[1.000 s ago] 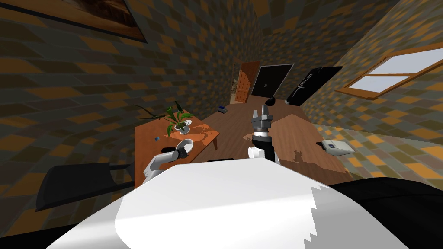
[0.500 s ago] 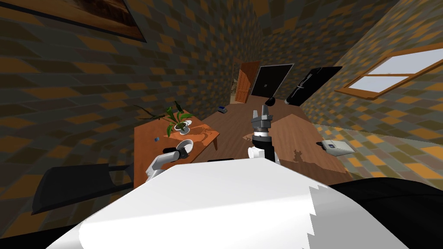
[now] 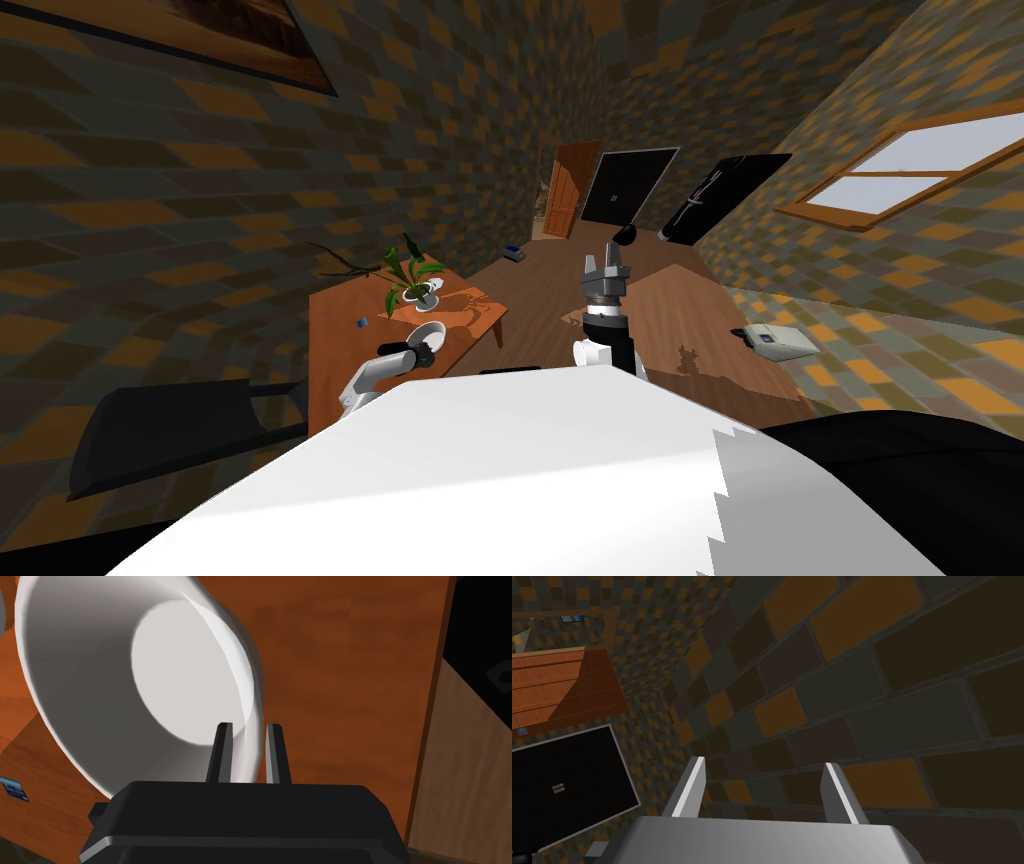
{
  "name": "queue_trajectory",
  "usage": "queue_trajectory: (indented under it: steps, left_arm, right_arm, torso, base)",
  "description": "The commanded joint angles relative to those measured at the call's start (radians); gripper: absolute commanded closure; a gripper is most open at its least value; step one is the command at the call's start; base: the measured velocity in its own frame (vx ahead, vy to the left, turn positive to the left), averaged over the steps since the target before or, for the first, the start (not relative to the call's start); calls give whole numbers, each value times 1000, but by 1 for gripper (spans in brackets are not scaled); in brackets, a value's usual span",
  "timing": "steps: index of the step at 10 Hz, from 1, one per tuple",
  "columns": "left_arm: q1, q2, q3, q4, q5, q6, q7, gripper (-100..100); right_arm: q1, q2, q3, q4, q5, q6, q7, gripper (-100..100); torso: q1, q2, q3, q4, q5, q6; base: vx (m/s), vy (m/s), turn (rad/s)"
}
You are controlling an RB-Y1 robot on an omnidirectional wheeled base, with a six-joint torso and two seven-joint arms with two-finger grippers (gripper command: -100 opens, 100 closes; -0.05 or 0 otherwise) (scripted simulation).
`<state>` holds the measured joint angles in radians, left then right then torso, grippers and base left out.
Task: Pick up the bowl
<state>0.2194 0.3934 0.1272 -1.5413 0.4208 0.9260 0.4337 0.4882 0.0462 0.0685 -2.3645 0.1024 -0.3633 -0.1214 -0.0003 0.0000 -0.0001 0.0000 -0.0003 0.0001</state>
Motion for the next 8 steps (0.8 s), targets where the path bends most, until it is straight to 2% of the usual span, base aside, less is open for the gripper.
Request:
queue_trajectory:
  steps: [1, 2, 3, 4, 6, 7, 8]
  left_arm:
    - [0, 0, 0, 0, 0, 0, 0, 100]
    - [0, 0, 0, 0, 0, 0, 0, 100]
    - [0, 0, 0, 0, 0, 0, 0, 0]
    - [7, 11, 2, -34, 5, 26, 10, 100]
    - [17, 24, 4, -71, 13, 54, 20, 100]
    - [17, 21, 4, -61, 12, 43, 16, 100]
    - [18, 22, 4, -63, 13, 47, 17, 0]
  right_arm:
    - [0, 0, 0, 0, 0, 0, 0, 0]
    - [0, 0, 0, 0, 0, 0, 0, 0]
    - [0, 0, 0, 0, 0, 0, 0, 0]
    - [0, 0, 0, 0, 0, 0, 0, 0]
    - [0, 0, 0, 0, 0, 0, 0, 0]
    - [0, 0, 0, 0, 0, 0, 0, 0]
    - [0, 0, 0, 0, 0, 0, 0, 0]
  torso:
    - [0, 0, 0, 0, 0, 0]
    - [0, 0, 0, 0, 0, 0]
    - [-1, 0, 0, 0, -1, 0]
    - [-1, 1, 1, 1, -1, 0]
    - [-3, 3, 2, 1, -2, 0]
    - [-3, 4, 3, 2, -2, 0]
    - [-3, 3, 2, 2, -2, 0]
  base:
    - [0, 0, 0]
    - [0, 0, 0]
    - [0, 0, 0]
    - [-19, -8, 9]
    - [-33, -19, 10]
    - [-16, -9, 5]
    - [0, 0, 0]
